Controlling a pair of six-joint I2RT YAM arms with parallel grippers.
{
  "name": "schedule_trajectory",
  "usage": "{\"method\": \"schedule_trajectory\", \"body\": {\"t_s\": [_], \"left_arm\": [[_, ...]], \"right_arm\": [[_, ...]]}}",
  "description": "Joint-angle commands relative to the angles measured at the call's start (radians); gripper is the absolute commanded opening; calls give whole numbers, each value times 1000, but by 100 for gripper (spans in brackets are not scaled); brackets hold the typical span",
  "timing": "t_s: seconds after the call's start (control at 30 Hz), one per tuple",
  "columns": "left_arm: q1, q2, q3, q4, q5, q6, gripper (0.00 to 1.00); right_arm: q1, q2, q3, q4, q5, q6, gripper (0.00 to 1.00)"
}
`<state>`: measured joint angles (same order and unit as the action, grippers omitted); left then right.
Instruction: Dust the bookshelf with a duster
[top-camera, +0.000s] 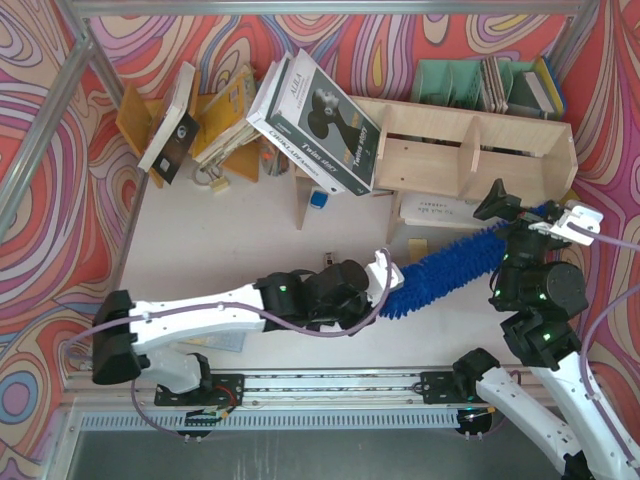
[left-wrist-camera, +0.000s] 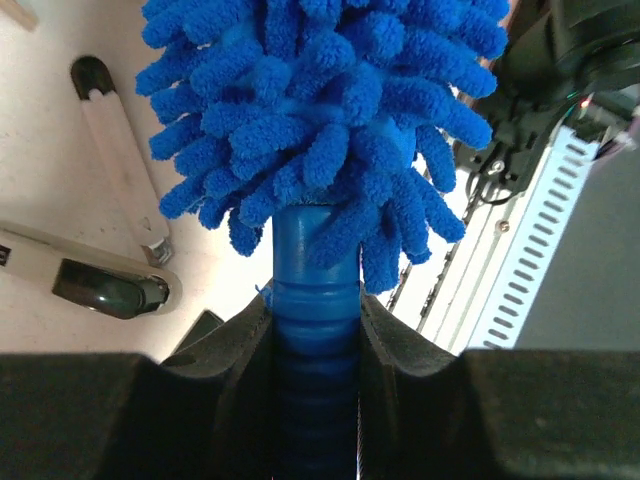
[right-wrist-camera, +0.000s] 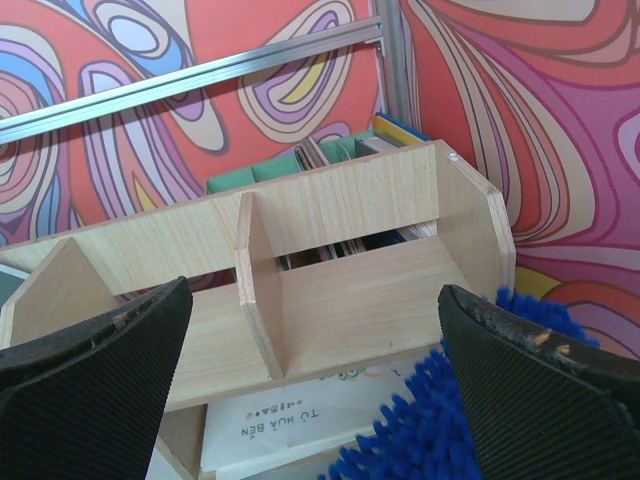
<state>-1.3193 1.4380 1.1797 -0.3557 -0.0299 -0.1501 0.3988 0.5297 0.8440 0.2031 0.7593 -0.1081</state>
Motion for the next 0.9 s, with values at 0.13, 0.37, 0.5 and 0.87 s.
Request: {"method": "schedule_trajectory", "body": {"t_s": [0.13,0.37,0.5,0.87], "left_arm": [[3,-117,-40,-31,-45,-27,0],[5,-237,-112,-126,-97,-99,0],[5,-336,-171,-175,-180,-139,0],[5,-524,-222,-393,-313,-295,0]], "right_arm": [[-4,15,0,28,13,-10,99],[-4,22,0,25,13,-2,99],[-4,28,-1,22,11,1,99],[-3,44,1,16,9,7,99]]}}
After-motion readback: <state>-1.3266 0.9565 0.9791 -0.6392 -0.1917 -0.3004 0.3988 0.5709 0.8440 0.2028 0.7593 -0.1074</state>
